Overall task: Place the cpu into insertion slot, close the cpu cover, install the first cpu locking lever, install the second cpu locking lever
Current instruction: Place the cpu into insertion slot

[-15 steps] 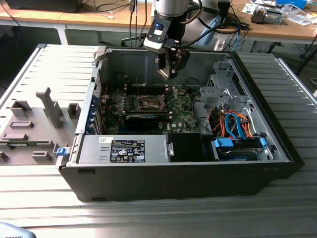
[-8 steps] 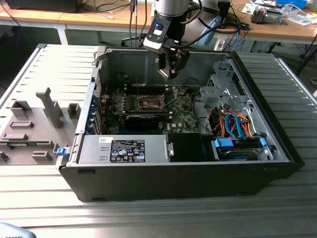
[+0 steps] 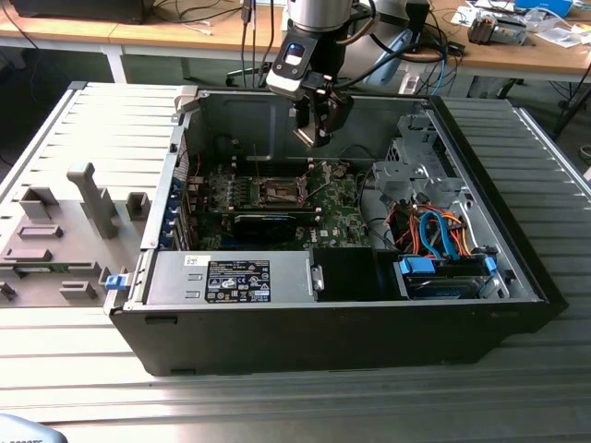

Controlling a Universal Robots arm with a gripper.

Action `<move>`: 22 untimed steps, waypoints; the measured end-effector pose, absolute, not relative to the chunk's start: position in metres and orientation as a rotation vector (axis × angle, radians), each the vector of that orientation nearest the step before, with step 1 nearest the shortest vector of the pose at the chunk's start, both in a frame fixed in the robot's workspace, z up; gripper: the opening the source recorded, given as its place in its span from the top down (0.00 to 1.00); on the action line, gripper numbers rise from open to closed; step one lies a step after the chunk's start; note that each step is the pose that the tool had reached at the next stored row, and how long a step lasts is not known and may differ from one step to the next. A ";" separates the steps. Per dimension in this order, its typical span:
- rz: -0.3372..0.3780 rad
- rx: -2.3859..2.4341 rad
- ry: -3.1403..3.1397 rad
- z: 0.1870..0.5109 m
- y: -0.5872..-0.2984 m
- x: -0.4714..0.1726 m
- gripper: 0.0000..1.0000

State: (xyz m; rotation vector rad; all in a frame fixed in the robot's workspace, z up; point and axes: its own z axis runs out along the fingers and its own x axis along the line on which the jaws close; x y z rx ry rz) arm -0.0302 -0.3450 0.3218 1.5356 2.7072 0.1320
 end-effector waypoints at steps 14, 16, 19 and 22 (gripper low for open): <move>0.132 1.564 2.690 0.322 -0.345 -0.030 0.46; 0.132 1.568 2.688 0.322 -0.345 -0.030 0.46; 0.131 1.574 2.684 0.322 -0.345 -0.030 0.46; 0.131 1.578 2.681 0.321 -0.345 -0.030 0.46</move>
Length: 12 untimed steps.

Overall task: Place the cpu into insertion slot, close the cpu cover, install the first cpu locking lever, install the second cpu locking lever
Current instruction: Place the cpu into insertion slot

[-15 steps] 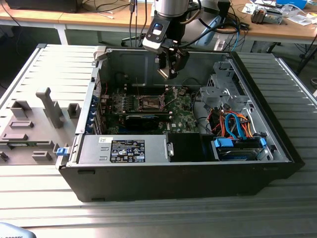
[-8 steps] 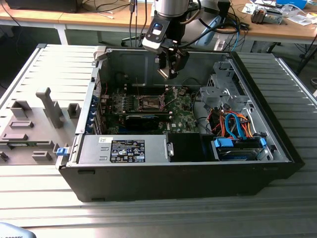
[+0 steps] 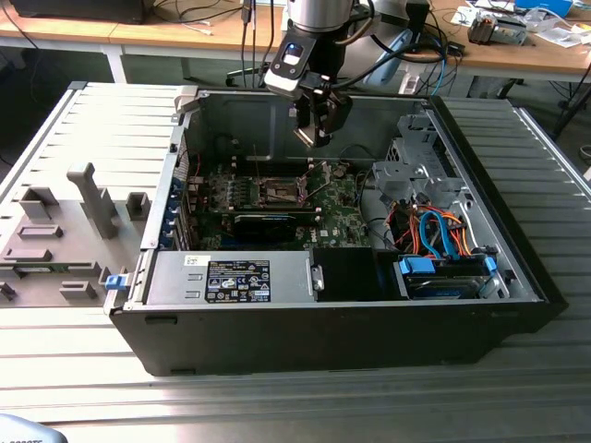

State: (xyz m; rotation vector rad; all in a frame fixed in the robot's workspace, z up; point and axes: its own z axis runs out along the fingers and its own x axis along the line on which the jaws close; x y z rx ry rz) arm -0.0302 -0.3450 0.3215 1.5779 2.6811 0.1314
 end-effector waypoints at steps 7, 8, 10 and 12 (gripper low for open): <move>0.131 1.588 2.675 0.321 -0.345 -0.030 0.46; 0.131 1.589 2.674 0.321 -0.345 -0.030 0.46; 0.131 1.593 2.672 0.321 -0.345 -0.030 0.46; 0.131 1.596 2.670 0.321 -0.345 -0.030 0.46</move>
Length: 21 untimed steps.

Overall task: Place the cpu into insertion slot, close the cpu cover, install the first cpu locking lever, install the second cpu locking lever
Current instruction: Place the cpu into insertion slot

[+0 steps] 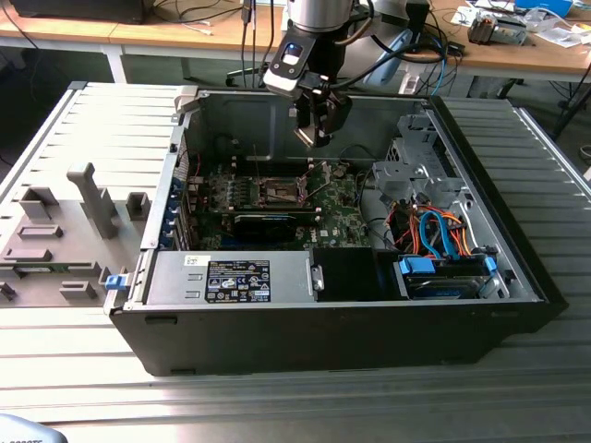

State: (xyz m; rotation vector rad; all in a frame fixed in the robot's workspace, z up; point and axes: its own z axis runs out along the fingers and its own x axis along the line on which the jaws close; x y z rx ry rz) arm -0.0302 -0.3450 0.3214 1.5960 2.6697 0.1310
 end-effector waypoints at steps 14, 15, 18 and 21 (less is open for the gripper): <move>0.131 1.616 2.657 0.321 -0.345 -0.030 0.46; 0.131 1.618 2.656 0.321 -0.345 -0.030 0.46; 0.130 1.625 2.651 0.321 -0.345 -0.030 0.46; 0.130 1.629 2.649 0.321 -0.345 -0.030 0.46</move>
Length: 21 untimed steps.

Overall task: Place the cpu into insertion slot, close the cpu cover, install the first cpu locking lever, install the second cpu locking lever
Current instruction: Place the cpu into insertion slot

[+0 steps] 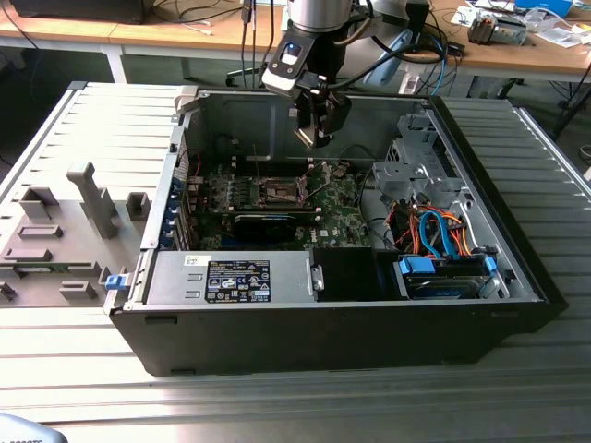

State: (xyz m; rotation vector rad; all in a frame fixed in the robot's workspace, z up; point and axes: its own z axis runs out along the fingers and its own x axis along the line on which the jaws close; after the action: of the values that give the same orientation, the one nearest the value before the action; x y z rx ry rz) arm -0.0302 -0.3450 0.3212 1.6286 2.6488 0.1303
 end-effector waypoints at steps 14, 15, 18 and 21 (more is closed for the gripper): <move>0.130 1.672 2.620 0.321 -0.345 -0.030 0.46; 0.129 1.674 2.619 0.321 -0.345 -0.030 0.46; 0.129 1.678 2.616 0.321 -0.345 -0.030 0.46; 0.129 1.683 2.612 0.321 -0.345 -0.030 0.46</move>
State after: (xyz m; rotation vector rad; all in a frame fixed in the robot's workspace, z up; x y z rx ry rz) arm -0.0302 -0.3450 0.3207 1.6832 2.6124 0.1293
